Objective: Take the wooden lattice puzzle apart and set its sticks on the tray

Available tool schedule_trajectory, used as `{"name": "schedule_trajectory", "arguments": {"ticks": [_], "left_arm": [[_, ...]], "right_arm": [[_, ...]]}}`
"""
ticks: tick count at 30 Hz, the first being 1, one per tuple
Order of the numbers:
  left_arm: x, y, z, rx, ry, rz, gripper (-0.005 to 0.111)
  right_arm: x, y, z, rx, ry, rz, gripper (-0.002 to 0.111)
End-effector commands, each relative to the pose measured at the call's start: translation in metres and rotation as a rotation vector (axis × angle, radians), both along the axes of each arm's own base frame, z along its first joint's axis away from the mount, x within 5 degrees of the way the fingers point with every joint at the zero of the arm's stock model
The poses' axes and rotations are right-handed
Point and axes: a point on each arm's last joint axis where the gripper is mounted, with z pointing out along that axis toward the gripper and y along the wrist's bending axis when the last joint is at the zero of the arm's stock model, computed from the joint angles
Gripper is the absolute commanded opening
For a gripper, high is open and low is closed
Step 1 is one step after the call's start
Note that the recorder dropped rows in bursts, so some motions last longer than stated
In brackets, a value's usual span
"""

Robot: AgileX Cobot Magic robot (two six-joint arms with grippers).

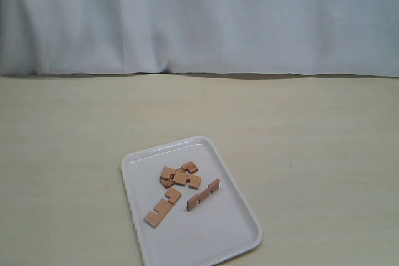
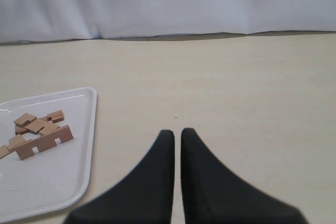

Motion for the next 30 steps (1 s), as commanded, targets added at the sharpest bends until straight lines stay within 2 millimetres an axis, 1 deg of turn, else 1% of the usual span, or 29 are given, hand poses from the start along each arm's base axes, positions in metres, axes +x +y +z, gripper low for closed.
{"name": "schedule_trajectory", "arguments": {"ticks": [1,5,9,13,30], "left_arm": [[-0.0003,0.0,-0.0023,-0.007,0.018,0.001,0.0],[-0.0011,0.0018,-0.0076,0.024,0.075,0.016,0.0],[-0.0011,0.0019,-0.0076,0.015,0.075,0.019,0.0],[-0.0012,0.003,-0.0079,0.053,0.078,0.025,0.0],[-0.0013,0.0031,-0.0086,0.055,0.085,0.025,0.0]], "right_arm": [[-0.0002,0.0001,0.0004,-0.002,-0.008,0.002,0.004],[-0.0002,0.0001,0.0004,-0.002,-0.008,0.002,0.004],[-0.0002,0.0001,0.0004,-0.002,-0.008,0.002,0.004],[-0.0002,0.0001,0.0004,-0.002,-0.008,0.002,0.004],[-0.0002,0.0001,0.0004,-0.002,-0.008,0.002,0.004]]}}
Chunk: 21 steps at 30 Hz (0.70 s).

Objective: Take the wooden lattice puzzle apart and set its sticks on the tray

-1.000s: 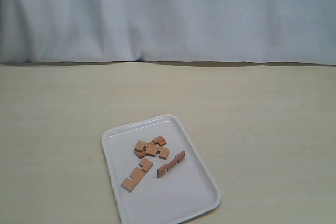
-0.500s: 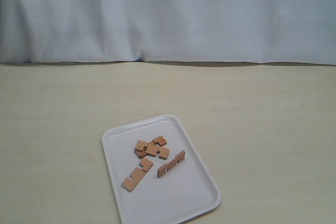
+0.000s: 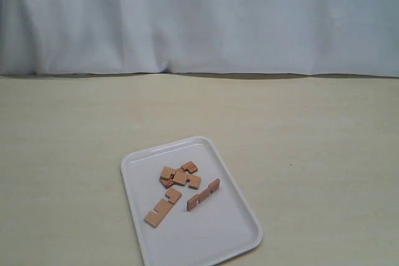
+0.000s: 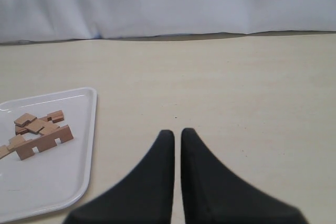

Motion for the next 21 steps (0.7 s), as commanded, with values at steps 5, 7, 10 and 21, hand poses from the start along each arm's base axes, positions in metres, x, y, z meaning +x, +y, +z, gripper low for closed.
{"name": "schedule_trajectory", "arguments": {"ticks": [5,7,10,21], "left_arm": [[0.0,0.0002,-0.0005,-0.005,-0.002,0.003,0.0],[0.0,0.0002,-0.0005,-0.005,-0.002,0.003,0.0],[0.0,0.0002,-0.0005,-0.005,-0.002,0.003,0.0],[0.0,0.0002,-0.0005,-0.003,-0.002,0.003,0.0]], "right_arm": [[-0.0002,0.0001,0.0004,-0.002,-0.008,0.002,0.004],[-0.0002,0.0001,0.0004,-0.002,-0.008,0.002,0.004],[-0.0003,0.0002,-0.0004,0.0,0.0,0.003,0.004],[-0.0008,0.0005,-0.0023,0.003,0.022,0.005,0.004]]}}
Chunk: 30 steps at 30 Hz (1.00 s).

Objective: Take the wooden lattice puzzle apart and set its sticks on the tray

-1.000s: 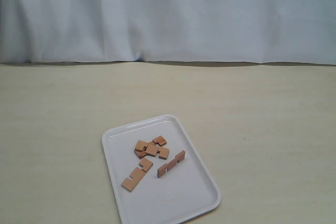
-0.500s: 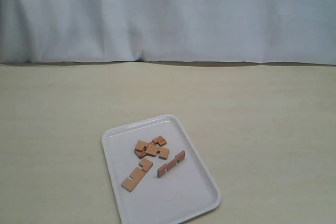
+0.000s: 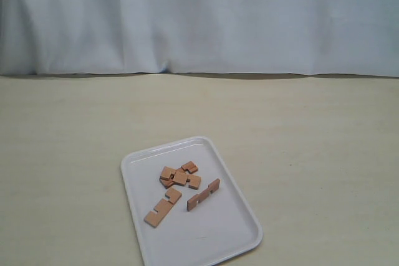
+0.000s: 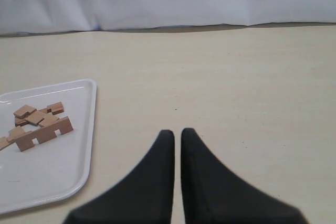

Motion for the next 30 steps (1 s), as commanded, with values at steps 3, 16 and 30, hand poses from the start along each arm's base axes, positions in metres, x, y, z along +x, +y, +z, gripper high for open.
{"name": "schedule_trajectory", "arguments": {"ticks": [3,16,30], "left_arm": [[0.0,0.0002,-0.0005,-0.003,-0.002,0.003,0.0],[0.0,0.0002,-0.0005,-0.001,-0.002,0.003,0.0],[0.0,0.0002,-0.0005,-0.001,-0.002,0.003,0.0]], "right_arm": [[-0.0003,0.0002,-0.0001,-0.001,-0.003,0.003,0.004],[-0.0002,0.0009,-0.0001,0.021,-0.006,0.005,0.004],[-0.0002,0.0009,-0.0001,0.021,-0.006,0.005,0.004]]}}
